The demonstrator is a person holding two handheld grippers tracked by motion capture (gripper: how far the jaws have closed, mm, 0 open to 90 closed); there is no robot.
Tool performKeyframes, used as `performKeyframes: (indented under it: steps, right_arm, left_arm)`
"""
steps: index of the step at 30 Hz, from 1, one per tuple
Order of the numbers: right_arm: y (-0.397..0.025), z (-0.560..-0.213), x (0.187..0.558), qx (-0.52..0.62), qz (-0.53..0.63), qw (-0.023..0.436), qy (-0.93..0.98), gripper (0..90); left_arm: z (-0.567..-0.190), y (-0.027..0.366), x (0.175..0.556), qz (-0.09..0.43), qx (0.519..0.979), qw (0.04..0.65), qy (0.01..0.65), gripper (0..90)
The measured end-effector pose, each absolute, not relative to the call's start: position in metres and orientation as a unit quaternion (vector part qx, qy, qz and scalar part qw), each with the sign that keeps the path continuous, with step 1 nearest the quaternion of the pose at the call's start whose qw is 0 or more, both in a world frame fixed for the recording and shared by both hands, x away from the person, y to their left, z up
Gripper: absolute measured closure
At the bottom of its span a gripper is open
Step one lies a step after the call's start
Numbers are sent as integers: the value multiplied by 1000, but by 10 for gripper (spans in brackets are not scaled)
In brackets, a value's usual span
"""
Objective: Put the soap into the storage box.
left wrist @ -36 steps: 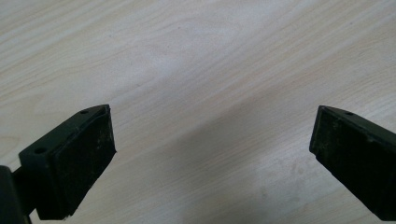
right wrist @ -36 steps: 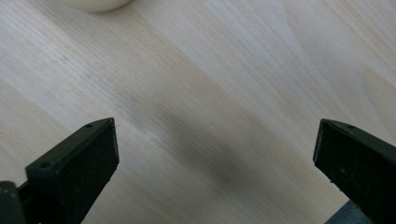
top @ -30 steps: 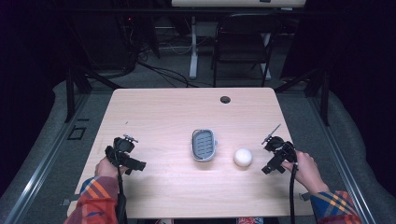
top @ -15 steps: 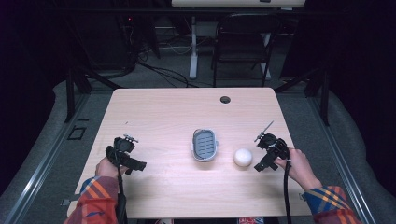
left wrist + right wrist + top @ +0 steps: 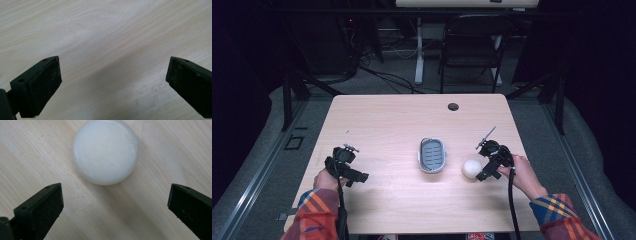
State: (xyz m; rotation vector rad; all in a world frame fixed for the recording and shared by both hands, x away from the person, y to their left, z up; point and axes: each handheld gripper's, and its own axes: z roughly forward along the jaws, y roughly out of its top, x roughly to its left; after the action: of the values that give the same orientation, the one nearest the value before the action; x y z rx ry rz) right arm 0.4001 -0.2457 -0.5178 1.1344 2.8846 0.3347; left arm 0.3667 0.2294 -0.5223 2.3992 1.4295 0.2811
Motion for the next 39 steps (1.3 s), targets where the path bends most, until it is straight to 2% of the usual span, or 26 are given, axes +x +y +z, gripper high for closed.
performKeyframes:
  steps: [3,17,19,23,27,33,37,39]
  right_arm:
    - [-241,-518,401,358,111,4,927,0]
    - [-217,-520,405,334,99,23,937,0]
    - [-214,-520,406,330,96,25,939,17]
    - [-209,-523,407,325,100,20,940,111]
    - [-208,-522,410,316,96,24,944,130]
    - [-204,-525,411,323,93,24,941,132]
    - [-200,-529,412,318,87,22,944,77]
    - [-198,-531,413,314,78,26,946,77]
  left_arm:
    - [-523,229,367,99,843,167,501,0]
    - [-524,228,367,94,849,160,495,0]
    - [-524,228,367,94,849,160,495,0]
    - [-524,227,367,92,849,159,495,0]
    - [-524,227,367,92,851,156,492,0]
    - [-524,226,367,92,852,154,492,0]
    - [-524,226,367,93,852,153,492,0]
    - [-524,226,367,93,852,153,492,0]
